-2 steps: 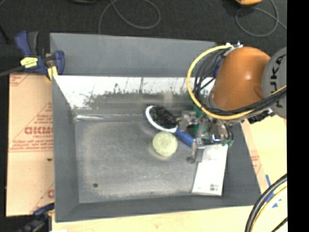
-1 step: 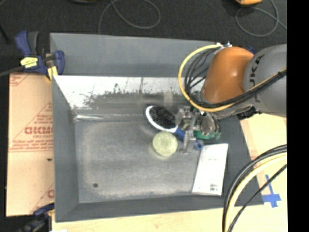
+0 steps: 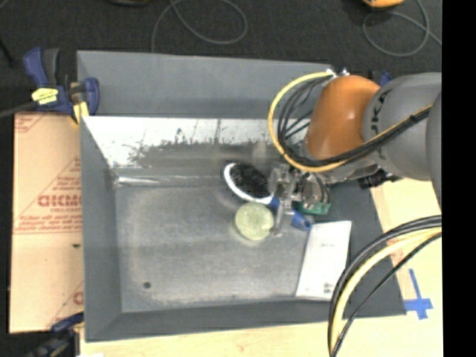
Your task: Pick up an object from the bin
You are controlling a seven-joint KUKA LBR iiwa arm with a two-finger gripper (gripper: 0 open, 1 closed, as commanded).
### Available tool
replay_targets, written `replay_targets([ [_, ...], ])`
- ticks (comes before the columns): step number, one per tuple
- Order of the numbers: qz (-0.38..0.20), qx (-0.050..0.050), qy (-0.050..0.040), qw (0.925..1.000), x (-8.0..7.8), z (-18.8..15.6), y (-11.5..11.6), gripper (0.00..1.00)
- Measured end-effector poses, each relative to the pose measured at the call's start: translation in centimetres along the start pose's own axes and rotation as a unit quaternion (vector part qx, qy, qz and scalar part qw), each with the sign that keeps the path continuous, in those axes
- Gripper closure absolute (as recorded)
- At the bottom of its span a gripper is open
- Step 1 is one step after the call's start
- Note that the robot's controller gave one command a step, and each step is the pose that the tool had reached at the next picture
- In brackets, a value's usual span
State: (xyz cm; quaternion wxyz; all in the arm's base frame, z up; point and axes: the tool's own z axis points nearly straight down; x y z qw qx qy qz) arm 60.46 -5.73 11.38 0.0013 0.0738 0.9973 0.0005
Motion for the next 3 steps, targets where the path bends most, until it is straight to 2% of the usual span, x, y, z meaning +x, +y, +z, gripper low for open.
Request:
replay_targets([
  [1,-0.002,0.001,-0.0018,1.0,-2.6,0.0,1.6,0.0],
  [2,0.05,0.0,-0.011,0.9987,-3.1,3.2,1.0,0.0],
  [3,0.101,0.002,-0.0104,0.9948,-2.8,3.2,1.5,1.0],
])
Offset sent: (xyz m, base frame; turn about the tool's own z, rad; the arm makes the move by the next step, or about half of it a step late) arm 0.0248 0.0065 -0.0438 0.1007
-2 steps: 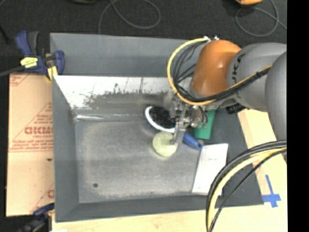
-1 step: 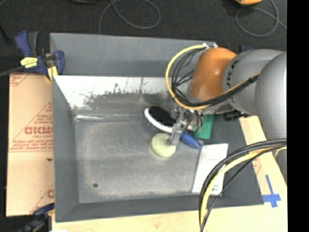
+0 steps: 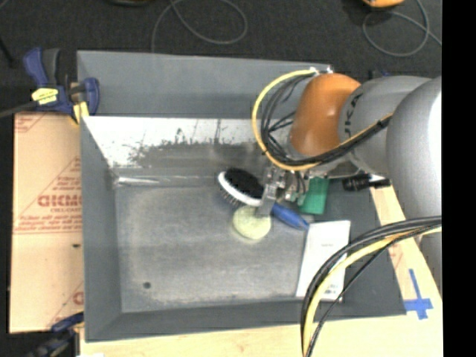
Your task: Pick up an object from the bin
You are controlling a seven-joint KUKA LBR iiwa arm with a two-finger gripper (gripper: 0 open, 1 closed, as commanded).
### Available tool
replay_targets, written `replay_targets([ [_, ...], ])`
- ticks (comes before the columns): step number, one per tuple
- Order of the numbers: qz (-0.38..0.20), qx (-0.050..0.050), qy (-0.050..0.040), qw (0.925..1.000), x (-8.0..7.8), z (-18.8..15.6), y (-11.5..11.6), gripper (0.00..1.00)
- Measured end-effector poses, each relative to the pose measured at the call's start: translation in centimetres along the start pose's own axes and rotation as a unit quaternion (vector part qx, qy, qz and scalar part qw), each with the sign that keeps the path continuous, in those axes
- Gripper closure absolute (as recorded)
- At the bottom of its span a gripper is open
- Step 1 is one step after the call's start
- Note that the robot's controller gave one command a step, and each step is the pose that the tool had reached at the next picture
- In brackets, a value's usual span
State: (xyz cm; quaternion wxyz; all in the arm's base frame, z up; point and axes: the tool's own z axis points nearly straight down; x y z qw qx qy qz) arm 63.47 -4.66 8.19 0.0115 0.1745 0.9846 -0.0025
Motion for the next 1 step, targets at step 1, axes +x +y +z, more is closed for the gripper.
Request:
replay_targets([
  [1,0.0,0.0,0.0,1.0,0.0,0.0,0.0,1.0],
])
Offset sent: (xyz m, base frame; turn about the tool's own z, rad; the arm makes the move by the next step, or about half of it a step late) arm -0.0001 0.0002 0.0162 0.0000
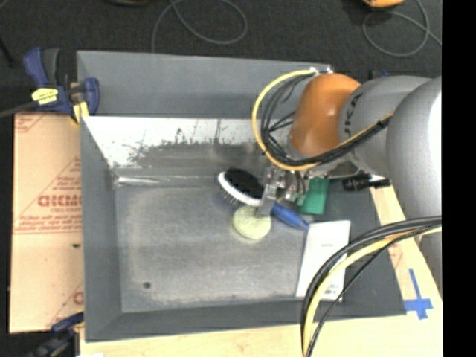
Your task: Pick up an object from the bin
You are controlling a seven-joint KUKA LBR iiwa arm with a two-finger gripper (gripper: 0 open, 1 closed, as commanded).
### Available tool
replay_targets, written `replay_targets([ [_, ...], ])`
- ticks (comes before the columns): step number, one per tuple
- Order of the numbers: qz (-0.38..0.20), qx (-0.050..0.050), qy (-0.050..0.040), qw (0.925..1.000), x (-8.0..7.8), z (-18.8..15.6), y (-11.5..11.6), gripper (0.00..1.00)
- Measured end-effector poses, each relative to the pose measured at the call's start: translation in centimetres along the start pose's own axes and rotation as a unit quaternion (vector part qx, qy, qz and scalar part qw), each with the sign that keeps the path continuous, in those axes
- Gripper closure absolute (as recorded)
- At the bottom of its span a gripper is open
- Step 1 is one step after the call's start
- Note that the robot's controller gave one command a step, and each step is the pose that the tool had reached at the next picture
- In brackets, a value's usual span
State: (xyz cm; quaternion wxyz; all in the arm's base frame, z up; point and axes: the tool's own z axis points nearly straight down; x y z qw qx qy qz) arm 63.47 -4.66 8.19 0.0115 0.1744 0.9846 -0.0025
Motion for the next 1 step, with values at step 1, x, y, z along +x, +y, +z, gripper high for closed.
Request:
replay_targets([
  [1,0.0,0.0,0.0008,1.0,-0.03,-0.19,-0.04,1.0],
])
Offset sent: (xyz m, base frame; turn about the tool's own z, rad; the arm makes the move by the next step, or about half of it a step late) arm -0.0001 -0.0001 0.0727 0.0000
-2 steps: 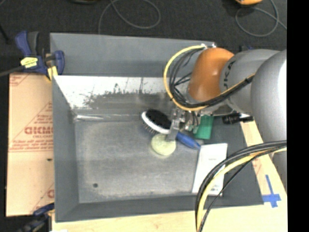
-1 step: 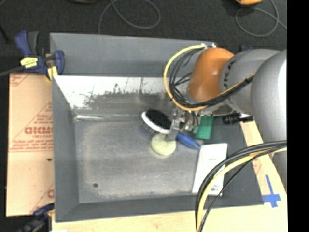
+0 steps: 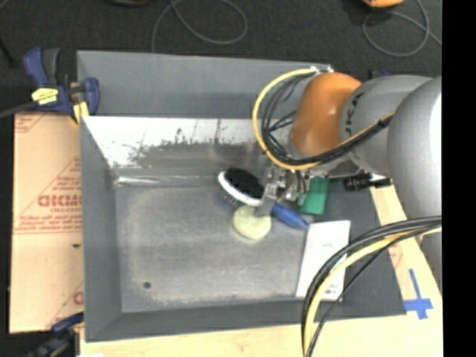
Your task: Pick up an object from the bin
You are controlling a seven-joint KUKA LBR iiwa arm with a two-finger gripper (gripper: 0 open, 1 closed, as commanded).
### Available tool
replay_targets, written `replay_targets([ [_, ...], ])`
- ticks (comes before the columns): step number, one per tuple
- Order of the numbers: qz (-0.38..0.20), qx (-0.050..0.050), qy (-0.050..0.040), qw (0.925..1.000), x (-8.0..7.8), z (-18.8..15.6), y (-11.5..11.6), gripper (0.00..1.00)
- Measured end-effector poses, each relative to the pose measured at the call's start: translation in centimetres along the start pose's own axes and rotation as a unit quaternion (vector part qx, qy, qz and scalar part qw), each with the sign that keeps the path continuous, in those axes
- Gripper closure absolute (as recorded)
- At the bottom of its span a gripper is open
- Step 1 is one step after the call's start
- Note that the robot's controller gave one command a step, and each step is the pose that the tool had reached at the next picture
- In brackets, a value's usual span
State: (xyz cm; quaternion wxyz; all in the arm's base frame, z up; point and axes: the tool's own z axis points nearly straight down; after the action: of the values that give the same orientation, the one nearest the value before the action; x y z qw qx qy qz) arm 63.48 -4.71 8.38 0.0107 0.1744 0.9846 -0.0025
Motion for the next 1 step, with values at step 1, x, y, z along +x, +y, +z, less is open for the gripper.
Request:
replay_targets([
  [1,0.0,0.001,0.0048,1.0,0.15,-0.99,-0.1,1.0],
])
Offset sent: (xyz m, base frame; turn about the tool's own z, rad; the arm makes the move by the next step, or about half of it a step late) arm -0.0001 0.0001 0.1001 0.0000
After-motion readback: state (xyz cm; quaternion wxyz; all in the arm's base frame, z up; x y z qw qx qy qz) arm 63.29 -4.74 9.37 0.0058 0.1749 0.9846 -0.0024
